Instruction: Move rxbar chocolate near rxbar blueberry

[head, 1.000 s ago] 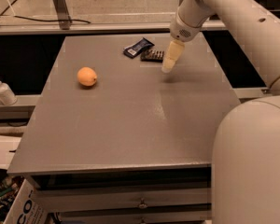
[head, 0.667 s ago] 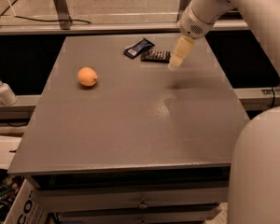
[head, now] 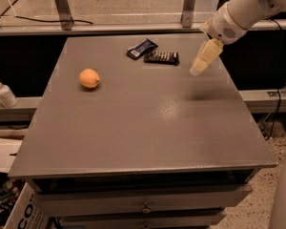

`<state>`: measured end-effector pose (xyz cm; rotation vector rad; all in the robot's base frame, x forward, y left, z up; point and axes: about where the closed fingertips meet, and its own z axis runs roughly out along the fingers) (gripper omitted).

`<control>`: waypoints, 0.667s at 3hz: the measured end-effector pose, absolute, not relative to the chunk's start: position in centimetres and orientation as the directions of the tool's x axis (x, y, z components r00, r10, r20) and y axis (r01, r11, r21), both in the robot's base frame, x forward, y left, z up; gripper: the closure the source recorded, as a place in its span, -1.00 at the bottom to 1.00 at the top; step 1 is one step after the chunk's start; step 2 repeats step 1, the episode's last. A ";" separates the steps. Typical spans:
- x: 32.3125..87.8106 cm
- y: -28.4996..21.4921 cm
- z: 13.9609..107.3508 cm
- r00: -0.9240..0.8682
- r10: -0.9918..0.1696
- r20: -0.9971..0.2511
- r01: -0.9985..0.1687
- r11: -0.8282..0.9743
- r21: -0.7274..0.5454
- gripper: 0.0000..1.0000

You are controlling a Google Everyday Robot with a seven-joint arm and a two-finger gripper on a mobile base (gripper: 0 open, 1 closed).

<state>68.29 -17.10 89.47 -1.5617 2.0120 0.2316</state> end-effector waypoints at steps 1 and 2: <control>68.0 -17.8 89.5 -0.159 -0.825 -0.543 -0.929 0.312 -0.201 -1.00; 68.0 -17.8 89.5 -0.159 -0.825 -0.543 -0.929 0.312 -0.201 -1.00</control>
Offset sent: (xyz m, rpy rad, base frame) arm 0.0000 0.0000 0.0000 0.0000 0.0000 0.0000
